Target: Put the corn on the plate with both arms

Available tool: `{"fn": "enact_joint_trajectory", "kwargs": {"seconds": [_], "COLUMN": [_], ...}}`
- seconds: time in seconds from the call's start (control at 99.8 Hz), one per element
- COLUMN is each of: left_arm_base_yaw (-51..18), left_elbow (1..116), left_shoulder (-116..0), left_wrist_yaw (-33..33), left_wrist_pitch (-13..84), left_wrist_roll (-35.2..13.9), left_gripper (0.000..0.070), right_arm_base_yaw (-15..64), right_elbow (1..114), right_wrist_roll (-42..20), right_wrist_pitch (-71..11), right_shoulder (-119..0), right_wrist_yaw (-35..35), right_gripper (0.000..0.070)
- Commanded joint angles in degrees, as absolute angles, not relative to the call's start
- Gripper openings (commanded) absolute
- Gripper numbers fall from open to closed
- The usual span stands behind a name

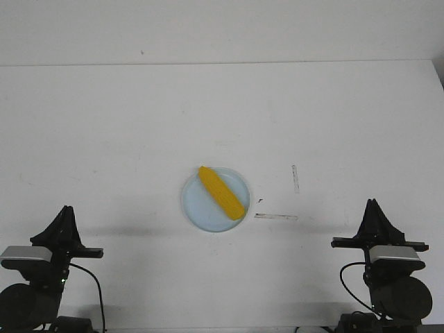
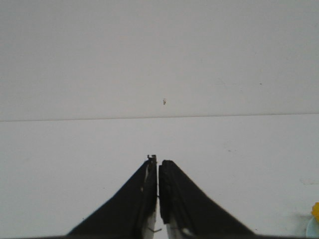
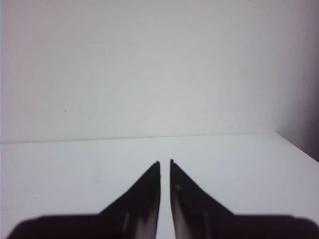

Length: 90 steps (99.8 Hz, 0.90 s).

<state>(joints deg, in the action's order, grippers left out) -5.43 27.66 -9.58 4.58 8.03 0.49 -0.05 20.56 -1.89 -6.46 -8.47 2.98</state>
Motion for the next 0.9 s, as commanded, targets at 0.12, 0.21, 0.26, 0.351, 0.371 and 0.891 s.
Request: {"fn": "enact_joint_trajectory", "kwargs": {"seconds": [0.12, 0.21, 0.26, 0.351, 0.371, 0.891], "left_arm_base_yaw": [-2.85, -2.46, -2.46, -2.46, -2.46, -2.46], "left_elbow": [26.09, 23.94, 22.7, 19.73, 19.16, 7.64], "left_shoulder": [-9.1, -8.45, -8.08, -7.16, -6.9, -0.19], "left_wrist_yaw": [3.31, 2.87, 2.87, 2.87, 2.87, 2.9], "left_wrist_pitch": [6.83, 4.43, 2.9, -0.25, -0.64, -3.33], "left_wrist_roll": [0.3, -0.3, -0.3, -0.32, -0.54, -1.13], "left_gripper": [0.0, 0.0, 0.0, 0.0, 0.0, 0.0001], "right_arm_base_yaw": [-0.01, -0.01, -0.01, -0.01, -0.01, -0.01], "right_elbow": [20.67, 20.67, 20.67, 20.67, 20.67, 20.67], "right_wrist_roll": [-1.85, -1.85, -1.85, -1.85, -1.85, -1.85], "right_wrist_pitch": [-5.76, -5.76, -5.76, -5.76, -5.76, -5.76], "right_shoulder": [-8.29, -8.29, -8.29, -8.29, -8.29, -8.29], "right_wrist_yaw": [3.03, 3.03, 3.03, 3.03, 3.03, 3.03], "right_gripper": [0.0038, 0.0038, 0.0038, 0.0038, 0.0038, 0.0038]}}
